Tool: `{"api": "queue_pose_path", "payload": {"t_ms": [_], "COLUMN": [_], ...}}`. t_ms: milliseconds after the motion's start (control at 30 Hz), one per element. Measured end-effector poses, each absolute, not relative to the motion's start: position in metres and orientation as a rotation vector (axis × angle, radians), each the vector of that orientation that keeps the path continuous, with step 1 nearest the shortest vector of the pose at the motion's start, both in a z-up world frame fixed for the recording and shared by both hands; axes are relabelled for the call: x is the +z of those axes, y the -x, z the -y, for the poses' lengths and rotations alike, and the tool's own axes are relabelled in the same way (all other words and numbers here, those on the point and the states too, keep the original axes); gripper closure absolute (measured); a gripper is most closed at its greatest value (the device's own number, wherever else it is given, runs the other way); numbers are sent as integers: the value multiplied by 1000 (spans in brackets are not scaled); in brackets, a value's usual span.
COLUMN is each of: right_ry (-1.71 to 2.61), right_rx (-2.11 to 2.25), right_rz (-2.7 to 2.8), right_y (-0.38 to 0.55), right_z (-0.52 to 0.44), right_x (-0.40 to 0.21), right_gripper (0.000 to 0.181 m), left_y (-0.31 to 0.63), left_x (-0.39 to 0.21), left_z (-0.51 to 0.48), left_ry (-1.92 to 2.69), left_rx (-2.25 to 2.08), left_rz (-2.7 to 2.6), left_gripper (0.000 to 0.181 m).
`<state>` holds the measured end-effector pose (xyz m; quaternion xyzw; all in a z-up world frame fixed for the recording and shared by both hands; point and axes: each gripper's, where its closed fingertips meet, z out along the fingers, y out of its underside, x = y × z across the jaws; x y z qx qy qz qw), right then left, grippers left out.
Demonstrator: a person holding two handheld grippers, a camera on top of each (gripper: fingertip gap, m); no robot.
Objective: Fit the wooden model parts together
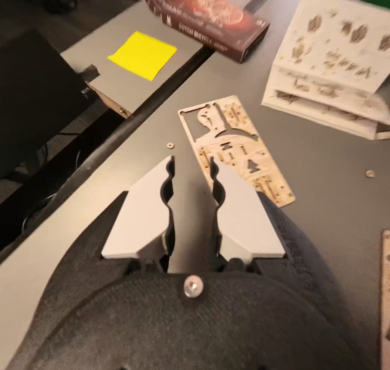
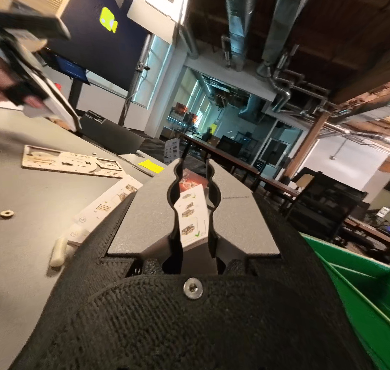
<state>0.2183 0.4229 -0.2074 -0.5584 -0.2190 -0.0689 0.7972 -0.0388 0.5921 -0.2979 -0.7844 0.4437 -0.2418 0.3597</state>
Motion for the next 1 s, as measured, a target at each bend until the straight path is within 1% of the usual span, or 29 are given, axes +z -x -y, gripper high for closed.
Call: {"api": "queue_pose_path", "payload": {"t_ms": [133, 233, 300, 400, 567, 800, 1000], "right_ry": [1218, 1239, 1248, 1265, 1304, 1324, 1323], "right_rx": [-81, -50, -31, 4, 49, 59, 48], "right_rz": [469, 458, 445, 411, 355, 359, 356], "right_y": [-218, -220, -222, -227, -235, -233, -233], "right_z": [-426, -430, -432, -435, -439, -441, -442], "right_x": [-210, -213, -214, -215, -219, -223, -223], "right_gripper": [163, 162, 163, 163, 162, 162, 162], "left_y": [34, 27, 26, 26, 24, 17, 18], "left_x": [-326, -339, -346, -345, -345, -345, -345], "left_z": [-611, -617, -624, -630, -628, -629, -628], "left_ry": [2008, 1987, 1984, 1952, 1899, 1851, 1805], "left_rx": [-646, -679, -663, -686, -744, -724, -627], "left_rz": [-1358, -1411, -1429, -1441, -1465, -1519, -1527], "left_gripper": [149, 152, 157, 163, 162, 174, 174]}}
